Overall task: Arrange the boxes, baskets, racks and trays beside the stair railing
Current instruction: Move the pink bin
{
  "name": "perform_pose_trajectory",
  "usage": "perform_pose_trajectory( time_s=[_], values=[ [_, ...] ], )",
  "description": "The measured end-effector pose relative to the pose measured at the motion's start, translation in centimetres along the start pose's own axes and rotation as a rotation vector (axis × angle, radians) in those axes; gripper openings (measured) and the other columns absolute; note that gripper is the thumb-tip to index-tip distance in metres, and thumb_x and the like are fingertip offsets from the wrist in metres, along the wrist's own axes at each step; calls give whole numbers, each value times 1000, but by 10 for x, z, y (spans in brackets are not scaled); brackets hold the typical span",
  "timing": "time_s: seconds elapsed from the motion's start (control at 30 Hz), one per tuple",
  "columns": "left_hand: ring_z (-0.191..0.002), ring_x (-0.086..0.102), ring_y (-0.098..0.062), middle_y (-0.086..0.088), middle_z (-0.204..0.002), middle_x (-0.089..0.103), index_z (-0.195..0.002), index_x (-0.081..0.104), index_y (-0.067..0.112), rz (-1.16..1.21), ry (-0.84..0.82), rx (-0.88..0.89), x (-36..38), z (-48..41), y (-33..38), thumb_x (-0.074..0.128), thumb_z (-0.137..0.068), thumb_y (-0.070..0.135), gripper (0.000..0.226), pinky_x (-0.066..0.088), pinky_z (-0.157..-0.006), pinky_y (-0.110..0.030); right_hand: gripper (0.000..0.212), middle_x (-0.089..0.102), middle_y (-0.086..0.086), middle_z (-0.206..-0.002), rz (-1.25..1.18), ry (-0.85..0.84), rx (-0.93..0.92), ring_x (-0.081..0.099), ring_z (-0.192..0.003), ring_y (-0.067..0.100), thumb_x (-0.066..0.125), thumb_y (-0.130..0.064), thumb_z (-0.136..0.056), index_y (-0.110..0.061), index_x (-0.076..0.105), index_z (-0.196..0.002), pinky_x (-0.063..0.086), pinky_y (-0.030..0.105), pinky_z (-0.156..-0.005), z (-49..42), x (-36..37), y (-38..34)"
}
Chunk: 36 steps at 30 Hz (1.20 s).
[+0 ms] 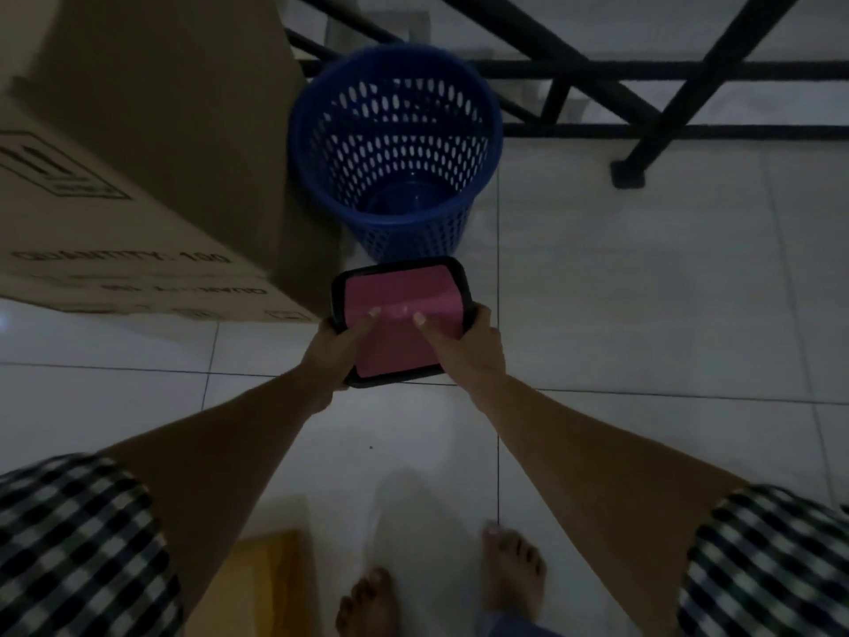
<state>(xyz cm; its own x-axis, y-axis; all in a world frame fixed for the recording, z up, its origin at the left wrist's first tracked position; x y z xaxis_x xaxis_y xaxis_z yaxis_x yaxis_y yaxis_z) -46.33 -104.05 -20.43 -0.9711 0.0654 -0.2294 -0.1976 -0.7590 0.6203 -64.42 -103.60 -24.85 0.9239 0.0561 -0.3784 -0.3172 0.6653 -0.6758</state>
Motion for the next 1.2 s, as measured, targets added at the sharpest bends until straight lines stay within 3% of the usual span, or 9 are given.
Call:
perform_pose_trajectory(
  time_s=[0.07, 0.2, 0.33, 0.47, 0.6, 0.67, 0.77, 0.9, 1.2],
  values=[
    [-82, 59, -9, 13, -92, 61, -97, 53, 37, 23, 11, -18, -2, -9, -2, 59, -87, 59, 25, 48, -63, -26, 110, 48, 6, -125, 29, 33, -32, 54, -114, 31, 63, -92, -48, -36, 35, -139, 50, 49, -98, -10, 1, -7],
    [-90, 63, -19, 6, -102, 64, -114, 50, 36, 88, 35, -42, -1, -16, -3, 66, -70, 73, 60, 52, -69, -32, 110, 50, 6, -128, 23, 23, -41, 55, -114, 28, 67, -89, -49, -34, 36, -139, 52, 47, -97, -19, -2, -18],
    [-98, 66, -20, 1, -113, 67, -127, 58, 29, 134, 104, 22, -6, -23, 7, 73, -71, 64, 67, 57, -80, -36, 116, 56, 5, -126, -6, -3, 13, 63, -104, 22, 68, -90, -44, -29, 35, -136, 57, 41, -91, -10, 2, -11],
    [-93, 61, -7, 9, -107, 63, -128, 52, 29, 105, 126, 120, -12, -31, 19, 67, -86, 51, 50, 51, -71, -22, 103, 55, 6, -124, -38, 1, 17, 61, -103, 23, 76, -76, -55, -27, 32, -134, 56, 41, -89, -12, 14, -10],
    [-116, 54, -27, -4, -137, 50, -147, 31, 27, 33, 180, -8, -21, -40, 17, 61, -65, 81, 103, 48, -92, -41, 92, 53, 8, -124, -17, 33, -12, 60, -99, 25, 82, -57, -66, -23, 34, -136, 56, 44, -87, -22, 24, -18],
    [-123, 48, -33, -8, -144, 42, -149, 23, 31, 13, 204, -94, -25, -44, 14, 57, -57, 87, 113, 44, -100, -52, 92, 49, 8, -124, 11, 40, -22, 56, -98, 24, 84, -52, -69, -21, 33, -139, 54, 40, -86, -23, 26, -20],
    [-123, 48, -32, -9, -144, 42, -150, 21, 29, 39, 190, -80, -27, -45, 14, 58, -68, 81, 103, 43, -100, -50, 93, 46, 8, -124, 21, 21, -32, 52, -98, 23, 84, -46, -72, -20, 30, -143, 47, 33, -81, -21, 28, -20],
    [-122, 48, -31, -6, -143, 44, -149, 25, 32, 33, 184, -67, -29, -41, 9, 56, -62, 86, 107, 42, -92, -43, 100, 46, 11, -130, 42, -2, -16, 55, -109, 29, 85, -49, -68, -21, 27, -145, 48, 35, -85, -19, 28, -21],
    [-130, 39, -37, -16, -147, 34, -153, 20, 23, -233, 228, 17, -32, 9, 10, 47, -81, 78, 95, 36, -102, -46, 125, 20, 14, -157, 177, -45, 13, 33, -140, 33, 80, -55, -73, -19, -5, -158, 36, 46, -111, 21, 9, -39]
  ],
)
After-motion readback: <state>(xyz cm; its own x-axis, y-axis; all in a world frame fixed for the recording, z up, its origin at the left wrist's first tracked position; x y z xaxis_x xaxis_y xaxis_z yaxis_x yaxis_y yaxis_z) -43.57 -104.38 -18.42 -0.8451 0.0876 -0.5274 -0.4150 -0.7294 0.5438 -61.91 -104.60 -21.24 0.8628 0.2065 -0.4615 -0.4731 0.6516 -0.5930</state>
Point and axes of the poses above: each hand's wrist, its own z-axis away from the middle knuckle, its own x-axis out of the palm, y = z × x, the point moved 3 cm from there along -z, towards the middle knuckle
